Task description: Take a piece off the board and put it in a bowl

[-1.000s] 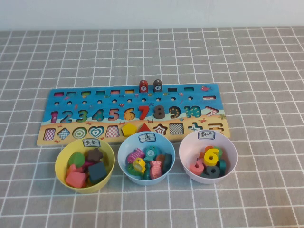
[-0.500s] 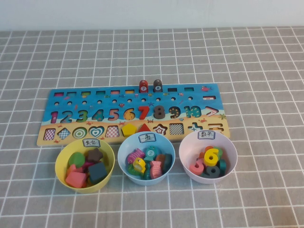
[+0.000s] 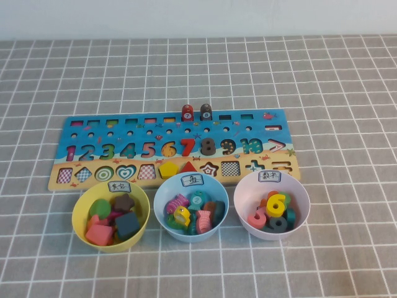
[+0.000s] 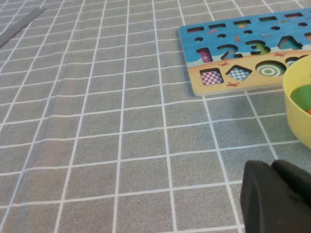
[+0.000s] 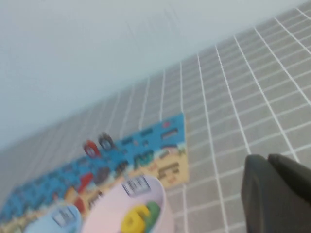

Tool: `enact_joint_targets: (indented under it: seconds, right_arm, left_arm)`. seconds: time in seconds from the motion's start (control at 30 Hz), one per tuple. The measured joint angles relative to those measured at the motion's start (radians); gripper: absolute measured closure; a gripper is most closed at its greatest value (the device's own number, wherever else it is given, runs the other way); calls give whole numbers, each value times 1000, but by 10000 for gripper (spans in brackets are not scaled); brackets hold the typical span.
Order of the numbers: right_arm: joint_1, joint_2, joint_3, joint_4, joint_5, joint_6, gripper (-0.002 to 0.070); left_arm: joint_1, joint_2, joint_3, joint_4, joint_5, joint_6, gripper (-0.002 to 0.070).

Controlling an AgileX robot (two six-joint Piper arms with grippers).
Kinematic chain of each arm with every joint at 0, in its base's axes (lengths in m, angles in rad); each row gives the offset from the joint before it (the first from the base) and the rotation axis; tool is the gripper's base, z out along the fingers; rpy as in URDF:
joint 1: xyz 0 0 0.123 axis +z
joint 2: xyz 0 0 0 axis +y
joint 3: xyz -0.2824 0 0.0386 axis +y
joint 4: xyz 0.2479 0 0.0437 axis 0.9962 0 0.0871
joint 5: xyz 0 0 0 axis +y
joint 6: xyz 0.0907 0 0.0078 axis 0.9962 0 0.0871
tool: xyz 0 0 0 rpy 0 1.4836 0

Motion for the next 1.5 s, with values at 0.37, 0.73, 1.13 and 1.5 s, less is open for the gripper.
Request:
enact_joint_targets:
  seconds: [0.37,0.73,1.13,1.5]
  right_arm:
    - [0,0,0,174,-34,0,694]
    - [0,323,-275,97,364,0,694]
    - [0,954,-757,-77,732,-19,694]
    - [200,1457,-1223,-258,811,78,694]
  left_arm:
    - [0,0,0,0,0,0,678]
    - [0,0,0,0,0,0,678]
    - [0,0,0,0,0,0,678]
    - [0,0,0,0,0,0,678]
